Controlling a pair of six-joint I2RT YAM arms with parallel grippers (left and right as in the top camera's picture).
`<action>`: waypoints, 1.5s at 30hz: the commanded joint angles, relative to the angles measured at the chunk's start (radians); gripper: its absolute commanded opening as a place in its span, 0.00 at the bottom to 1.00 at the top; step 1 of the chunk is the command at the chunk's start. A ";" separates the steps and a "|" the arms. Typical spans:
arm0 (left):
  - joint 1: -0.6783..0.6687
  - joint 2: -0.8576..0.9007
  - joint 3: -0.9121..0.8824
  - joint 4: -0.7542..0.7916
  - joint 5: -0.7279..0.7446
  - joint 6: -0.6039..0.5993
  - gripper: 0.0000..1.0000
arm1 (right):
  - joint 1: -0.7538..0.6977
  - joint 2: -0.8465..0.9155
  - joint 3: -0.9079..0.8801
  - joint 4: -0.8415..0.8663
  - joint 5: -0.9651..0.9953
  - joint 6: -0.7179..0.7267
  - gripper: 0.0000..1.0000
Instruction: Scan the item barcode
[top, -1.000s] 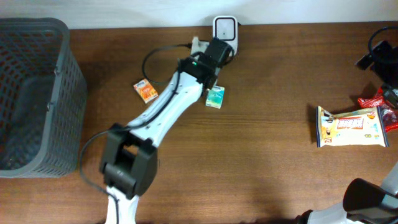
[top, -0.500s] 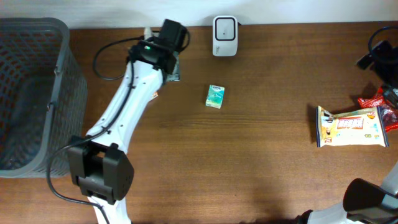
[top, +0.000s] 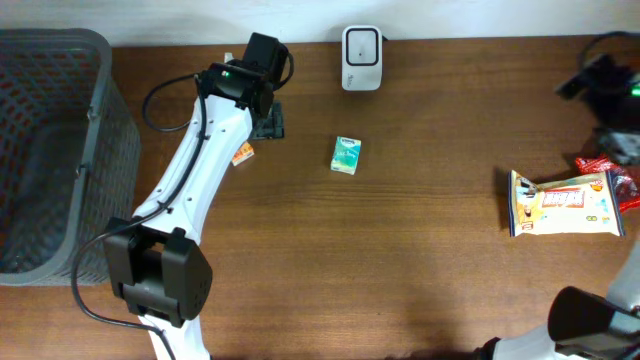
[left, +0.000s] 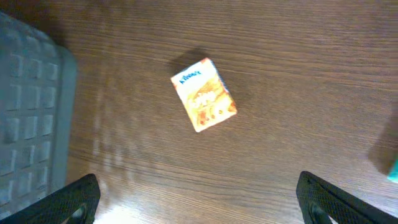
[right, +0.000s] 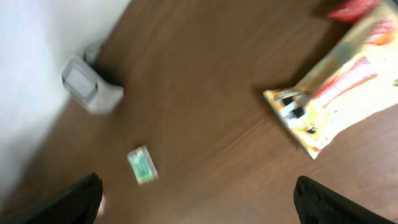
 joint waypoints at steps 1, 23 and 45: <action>0.003 -0.010 0.006 -0.003 0.034 0.000 0.99 | 0.163 0.056 -0.089 0.047 -0.014 -0.143 0.98; 0.003 -0.010 0.006 -0.020 0.033 0.000 0.99 | 0.500 0.487 -0.294 0.424 -0.350 -0.229 0.42; 0.003 -0.010 0.006 0.011 0.034 0.000 0.99 | 0.562 0.541 -0.423 0.698 -0.350 -0.110 0.44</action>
